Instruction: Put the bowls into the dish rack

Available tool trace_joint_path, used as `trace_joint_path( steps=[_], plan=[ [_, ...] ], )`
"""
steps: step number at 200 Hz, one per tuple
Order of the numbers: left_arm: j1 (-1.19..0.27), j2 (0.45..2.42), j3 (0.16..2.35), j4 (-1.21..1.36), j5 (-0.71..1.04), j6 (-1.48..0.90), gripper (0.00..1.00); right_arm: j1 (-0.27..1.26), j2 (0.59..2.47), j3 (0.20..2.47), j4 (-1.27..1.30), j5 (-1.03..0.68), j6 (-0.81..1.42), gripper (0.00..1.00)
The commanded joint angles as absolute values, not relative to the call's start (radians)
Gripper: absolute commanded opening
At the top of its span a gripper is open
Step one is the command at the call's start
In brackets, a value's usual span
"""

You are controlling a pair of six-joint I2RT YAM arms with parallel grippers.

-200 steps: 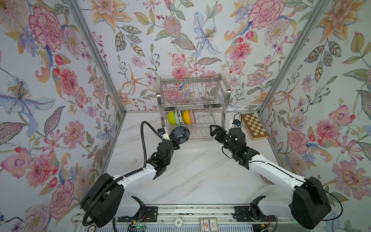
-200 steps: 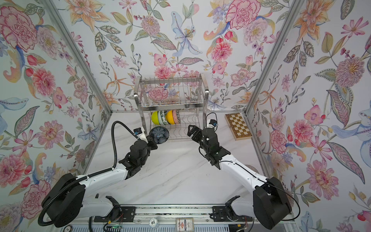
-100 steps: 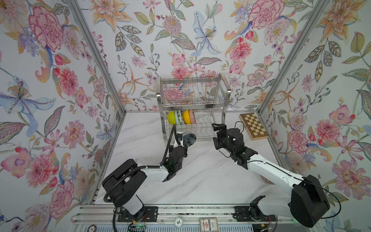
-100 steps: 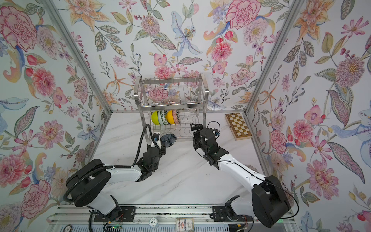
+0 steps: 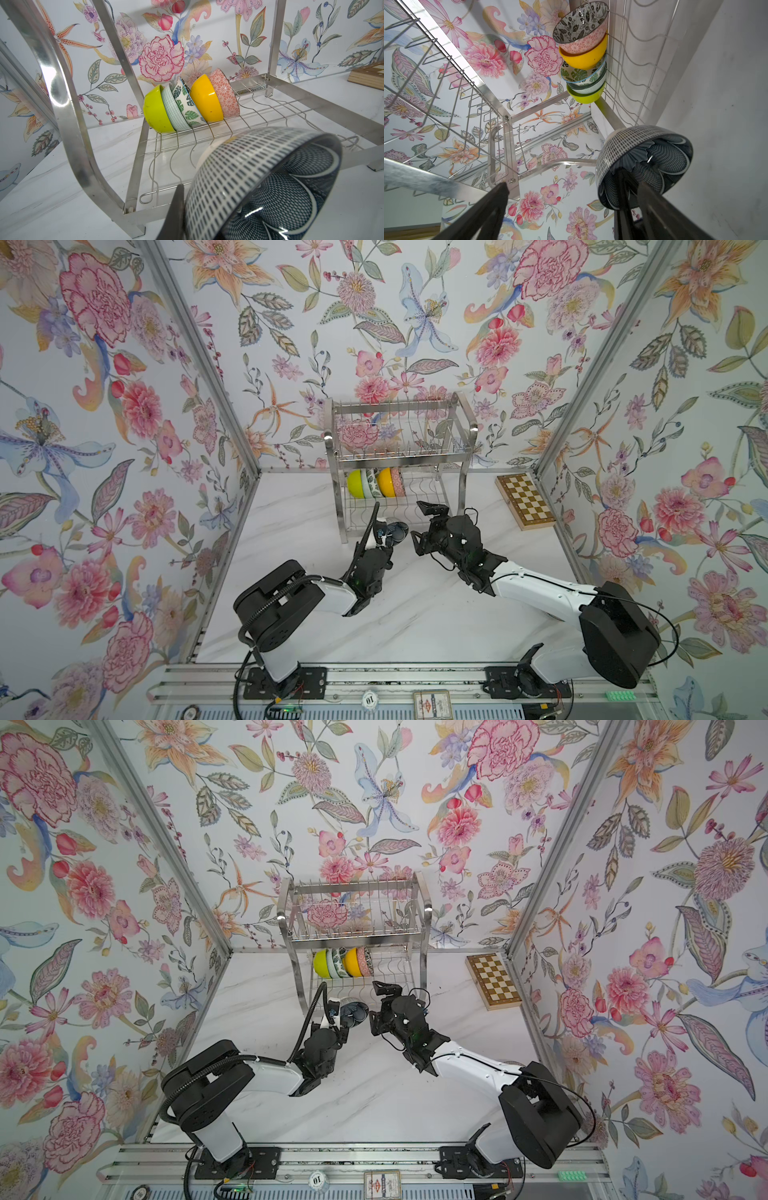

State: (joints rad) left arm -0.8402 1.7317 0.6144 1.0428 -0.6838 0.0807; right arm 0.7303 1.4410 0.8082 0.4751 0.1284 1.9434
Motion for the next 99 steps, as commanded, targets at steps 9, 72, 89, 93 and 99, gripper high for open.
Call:
trace_joint_path(
  steps=[9,72,89,93,99],
  plan=[
    [-0.859,1.727,0.654,1.14,-0.698,0.092,0.0,0.746,1.486,0.828,0.564,0.143,1.986,0.92],
    [-0.896,1.729,0.663,1.136,-0.71,0.099,0.0,0.76,1.622,0.92,0.628,0.12,2.037,0.53],
    [-0.903,1.722,0.653,1.158,-0.721,0.104,0.0,0.76,1.65,0.947,0.617,0.115,2.044,0.46],
    [-0.903,1.72,0.65,1.16,-0.724,0.103,0.0,0.76,1.654,0.951,0.616,0.114,2.045,0.44],
    [-0.905,1.718,0.646,1.161,-0.725,0.104,0.0,0.761,1.661,0.958,0.616,0.114,2.045,0.42]
  ],
)
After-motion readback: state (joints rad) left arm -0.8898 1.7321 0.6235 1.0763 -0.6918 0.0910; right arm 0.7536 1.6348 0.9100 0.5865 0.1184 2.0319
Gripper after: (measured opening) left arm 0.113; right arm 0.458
